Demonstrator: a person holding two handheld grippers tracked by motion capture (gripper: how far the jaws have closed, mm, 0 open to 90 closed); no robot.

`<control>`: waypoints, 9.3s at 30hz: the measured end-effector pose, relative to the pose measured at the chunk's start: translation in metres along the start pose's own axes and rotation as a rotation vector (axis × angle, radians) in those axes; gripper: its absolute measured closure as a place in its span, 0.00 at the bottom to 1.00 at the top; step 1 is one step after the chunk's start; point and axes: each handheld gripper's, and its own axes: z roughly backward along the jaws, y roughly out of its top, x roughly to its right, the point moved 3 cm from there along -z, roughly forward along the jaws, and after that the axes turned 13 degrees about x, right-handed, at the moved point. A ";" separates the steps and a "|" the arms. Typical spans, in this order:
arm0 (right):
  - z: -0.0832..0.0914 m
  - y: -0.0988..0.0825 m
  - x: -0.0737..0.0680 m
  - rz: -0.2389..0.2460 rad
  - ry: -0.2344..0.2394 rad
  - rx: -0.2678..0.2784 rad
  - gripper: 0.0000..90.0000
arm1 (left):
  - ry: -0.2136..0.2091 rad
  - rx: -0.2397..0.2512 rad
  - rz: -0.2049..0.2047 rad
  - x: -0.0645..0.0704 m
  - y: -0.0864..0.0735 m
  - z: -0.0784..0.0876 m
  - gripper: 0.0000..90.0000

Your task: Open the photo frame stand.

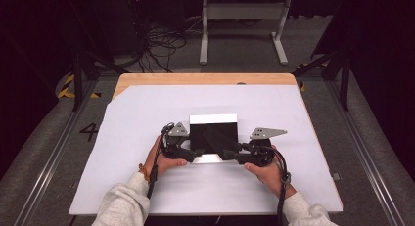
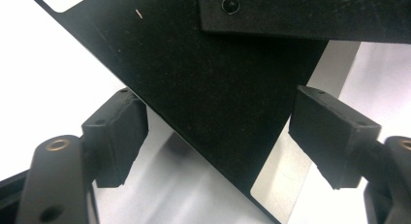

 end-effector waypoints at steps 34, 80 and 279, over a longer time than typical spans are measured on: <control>0.001 -0.005 0.003 0.064 -0.021 -0.015 0.70 | 0.062 0.182 -0.019 -0.006 0.025 0.026 0.47; 0.002 -0.011 -0.004 0.247 -0.036 -0.146 0.73 | -0.046 0.058 -0.162 0.020 0.004 0.016 0.59; 0.031 0.016 -0.017 0.389 -0.228 0.079 0.89 | 0.070 0.113 -0.291 0.030 0.020 0.054 0.82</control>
